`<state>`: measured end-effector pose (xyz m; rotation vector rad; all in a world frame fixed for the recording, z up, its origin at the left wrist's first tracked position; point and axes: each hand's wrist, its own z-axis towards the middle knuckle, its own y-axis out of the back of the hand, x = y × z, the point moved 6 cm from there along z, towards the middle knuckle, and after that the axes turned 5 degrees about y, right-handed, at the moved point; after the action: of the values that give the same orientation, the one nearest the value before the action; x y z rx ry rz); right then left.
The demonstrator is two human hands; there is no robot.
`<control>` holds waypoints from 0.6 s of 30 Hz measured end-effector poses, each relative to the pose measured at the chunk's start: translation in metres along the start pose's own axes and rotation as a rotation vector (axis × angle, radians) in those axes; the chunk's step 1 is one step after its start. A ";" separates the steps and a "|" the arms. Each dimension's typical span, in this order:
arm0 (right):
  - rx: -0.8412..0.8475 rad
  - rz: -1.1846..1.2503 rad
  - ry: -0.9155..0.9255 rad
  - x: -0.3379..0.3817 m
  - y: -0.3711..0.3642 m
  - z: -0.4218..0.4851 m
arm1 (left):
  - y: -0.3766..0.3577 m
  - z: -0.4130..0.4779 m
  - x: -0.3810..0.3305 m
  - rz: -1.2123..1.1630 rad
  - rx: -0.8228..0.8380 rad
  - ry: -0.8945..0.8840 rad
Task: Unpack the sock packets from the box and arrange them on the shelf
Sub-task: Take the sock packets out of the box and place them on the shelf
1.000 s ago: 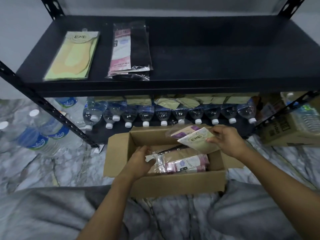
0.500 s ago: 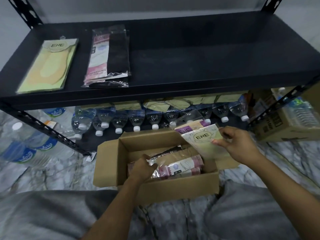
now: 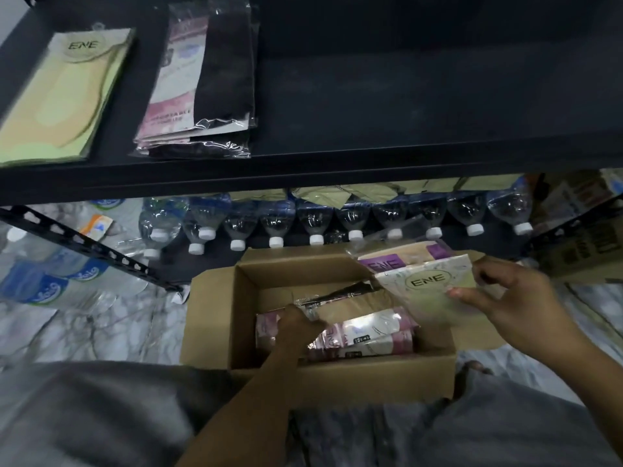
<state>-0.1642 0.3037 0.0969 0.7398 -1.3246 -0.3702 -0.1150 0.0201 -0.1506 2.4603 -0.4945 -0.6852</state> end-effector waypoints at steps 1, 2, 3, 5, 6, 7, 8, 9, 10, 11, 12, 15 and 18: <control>0.003 0.004 0.003 0.004 0.000 0.001 | -0.003 0.001 -0.001 0.018 -0.002 -0.002; 0.007 0.005 0.009 0.005 0.000 0.002 | -0.006 0.003 -0.002 0.035 -0.010 -0.009; 0.010 0.000 0.015 0.006 0.000 0.003 | -0.010 0.004 -0.002 0.040 -0.008 0.001; 0.010 0.001 0.018 0.005 0.001 0.002 | -0.017 0.011 0.000 -0.040 -0.002 0.004; 0.010 0.008 0.014 0.004 0.001 0.002 | -0.018 0.010 -0.002 -0.104 0.005 -0.006; 0.010 0.016 0.004 0.004 0.002 0.002 | -0.018 0.010 -0.005 -0.174 0.012 -0.026; 0.007 0.022 -0.003 0.003 0.003 0.001 | -0.017 0.009 -0.007 -0.226 0.013 -0.055; 0.007 0.022 -0.010 0.004 0.003 0.001 | -0.016 0.008 -0.009 -0.274 0.021 -0.074; 0.006 0.020 -0.011 0.005 0.004 0.001 | -0.015 0.008 -0.010 -0.322 0.026 -0.098; 0.005 0.016 -0.009 0.006 0.004 0.001 | -0.014 0.008 -0.011 -0.362 0.043 -0.107; 0.001 0.017 -0.005 0.007 0.005 0.000 | -0.014 0.008 -0.012 -0.402 0.059 -0.114; -0.004 0.046 0.001 0.016 0.008 0.000 | -0.011 0.007 -0.012 -0.515 0.099 -0.096; 0.001 0.055 0.017 0.024 0.009 0.001 | 0.003 -0.008 -0.020 -0.550 0.131 -0.120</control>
<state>-0.1611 0.2946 0.1207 0.7044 -1.3261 -0.3181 -0.1275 0.0307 -0.1358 2.7089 0.1151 -1.0469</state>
